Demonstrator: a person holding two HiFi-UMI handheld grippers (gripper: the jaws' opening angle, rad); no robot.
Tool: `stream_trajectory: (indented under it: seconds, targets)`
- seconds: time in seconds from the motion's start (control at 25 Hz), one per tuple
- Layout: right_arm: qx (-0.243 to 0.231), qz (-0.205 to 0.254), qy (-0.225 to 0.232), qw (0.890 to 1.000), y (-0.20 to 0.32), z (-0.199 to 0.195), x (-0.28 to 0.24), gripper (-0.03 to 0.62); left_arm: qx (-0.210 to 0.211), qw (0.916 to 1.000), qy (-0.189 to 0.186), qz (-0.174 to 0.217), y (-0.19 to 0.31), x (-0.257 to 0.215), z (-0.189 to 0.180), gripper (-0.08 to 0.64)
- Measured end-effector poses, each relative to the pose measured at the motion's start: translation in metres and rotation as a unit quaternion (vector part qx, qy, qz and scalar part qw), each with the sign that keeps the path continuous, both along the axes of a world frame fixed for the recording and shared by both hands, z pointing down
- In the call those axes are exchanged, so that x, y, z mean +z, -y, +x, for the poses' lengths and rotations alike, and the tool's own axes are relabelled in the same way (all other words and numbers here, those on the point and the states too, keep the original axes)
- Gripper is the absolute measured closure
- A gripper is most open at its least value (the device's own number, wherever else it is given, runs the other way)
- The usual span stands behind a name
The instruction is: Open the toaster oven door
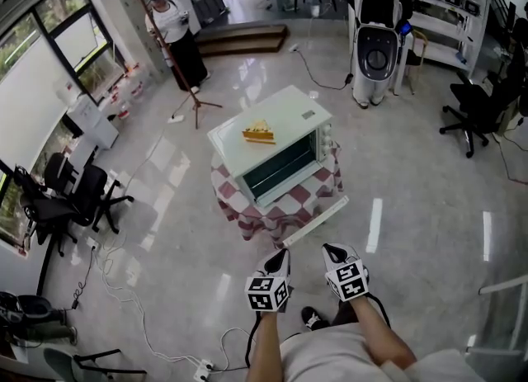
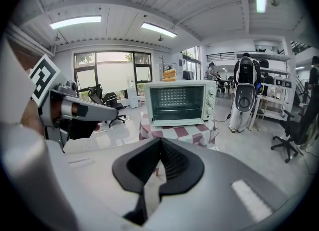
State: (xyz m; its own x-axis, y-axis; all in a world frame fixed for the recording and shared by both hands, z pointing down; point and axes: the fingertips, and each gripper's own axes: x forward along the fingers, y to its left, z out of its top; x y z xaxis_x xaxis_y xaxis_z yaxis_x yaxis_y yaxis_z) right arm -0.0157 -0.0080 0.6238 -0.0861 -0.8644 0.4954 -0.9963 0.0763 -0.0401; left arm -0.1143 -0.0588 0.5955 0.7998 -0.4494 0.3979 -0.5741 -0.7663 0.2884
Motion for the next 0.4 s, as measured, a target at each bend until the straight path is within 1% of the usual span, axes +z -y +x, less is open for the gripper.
stream_trajectory:
  seconds: [0.4]
  targets:
    - [-0.001, -0.009, -0.003, 1.000, -0.0044, 0.0013, 0.0021, 0.592, 0.006, 1.0000, 0.001, -0.001, -0.0015, -0.0002, 0.0037, 0.555]
